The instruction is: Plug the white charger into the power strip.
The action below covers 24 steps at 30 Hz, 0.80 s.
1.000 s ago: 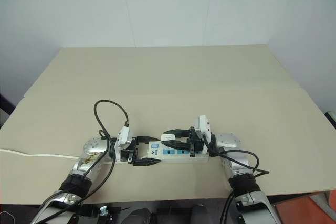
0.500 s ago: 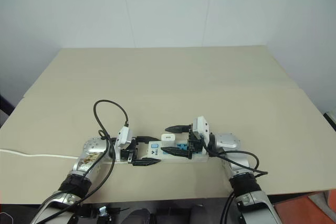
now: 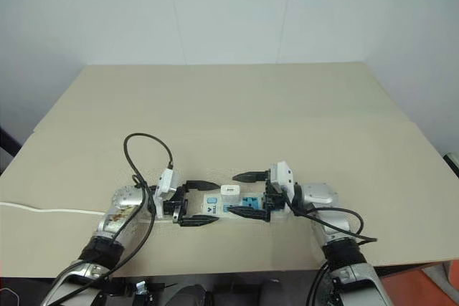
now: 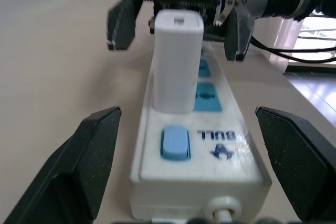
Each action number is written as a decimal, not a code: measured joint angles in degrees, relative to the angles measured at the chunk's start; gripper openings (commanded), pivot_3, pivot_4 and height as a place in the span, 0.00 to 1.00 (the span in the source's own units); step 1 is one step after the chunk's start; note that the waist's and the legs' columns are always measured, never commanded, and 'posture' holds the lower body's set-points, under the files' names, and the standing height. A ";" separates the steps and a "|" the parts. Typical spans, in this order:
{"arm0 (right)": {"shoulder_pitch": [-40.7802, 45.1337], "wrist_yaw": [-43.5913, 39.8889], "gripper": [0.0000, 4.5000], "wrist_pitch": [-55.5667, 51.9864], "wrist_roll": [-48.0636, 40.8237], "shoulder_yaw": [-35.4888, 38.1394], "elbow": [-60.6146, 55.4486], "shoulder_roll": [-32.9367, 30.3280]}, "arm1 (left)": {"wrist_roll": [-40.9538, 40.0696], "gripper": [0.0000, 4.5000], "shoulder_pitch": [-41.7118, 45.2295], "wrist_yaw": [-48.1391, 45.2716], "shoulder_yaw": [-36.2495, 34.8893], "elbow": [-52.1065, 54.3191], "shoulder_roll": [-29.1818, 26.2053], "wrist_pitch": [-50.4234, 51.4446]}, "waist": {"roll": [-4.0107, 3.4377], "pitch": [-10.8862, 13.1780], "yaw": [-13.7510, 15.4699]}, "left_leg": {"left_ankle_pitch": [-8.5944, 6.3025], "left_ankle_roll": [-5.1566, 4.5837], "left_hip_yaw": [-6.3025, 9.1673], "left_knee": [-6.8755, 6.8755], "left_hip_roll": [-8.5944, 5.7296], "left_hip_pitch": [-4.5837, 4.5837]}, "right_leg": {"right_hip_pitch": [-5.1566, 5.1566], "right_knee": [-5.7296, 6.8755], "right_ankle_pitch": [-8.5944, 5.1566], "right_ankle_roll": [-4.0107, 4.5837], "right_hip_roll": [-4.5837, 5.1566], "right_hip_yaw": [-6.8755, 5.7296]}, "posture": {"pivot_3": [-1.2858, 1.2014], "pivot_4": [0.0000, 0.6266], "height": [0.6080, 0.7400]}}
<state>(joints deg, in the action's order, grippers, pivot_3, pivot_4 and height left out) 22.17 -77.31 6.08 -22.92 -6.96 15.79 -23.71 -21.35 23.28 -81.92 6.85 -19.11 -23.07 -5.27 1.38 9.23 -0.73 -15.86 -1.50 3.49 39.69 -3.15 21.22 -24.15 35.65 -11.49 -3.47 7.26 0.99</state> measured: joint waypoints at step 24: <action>-21.38 2.09 1.00 -12.76 -3.98 21.55 -24.05 -31.83 | -7.89 0.99 -14.27 -3.60 -13.56 13.38 -19.98 8.86 | -0.23 0.30 0.08 | -0.05 -0.04 -0.17 -0.58 0.17 0.02 | 0.00 -0.63 0.00 0.06 0.05 -0.02 | 0.52 0.24 1.00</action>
<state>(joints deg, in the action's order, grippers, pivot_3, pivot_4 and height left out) 0.80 -75.22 -6.68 -26.90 14.59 -8.26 -55.54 -29.24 9.01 -85.52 -6.71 -5.73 -43.04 3.58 1.15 9.52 -0.65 -15.90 -1.54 3.32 39.11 -2.98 21.24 -24.15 35.02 -11.50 -3.42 7.31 0.98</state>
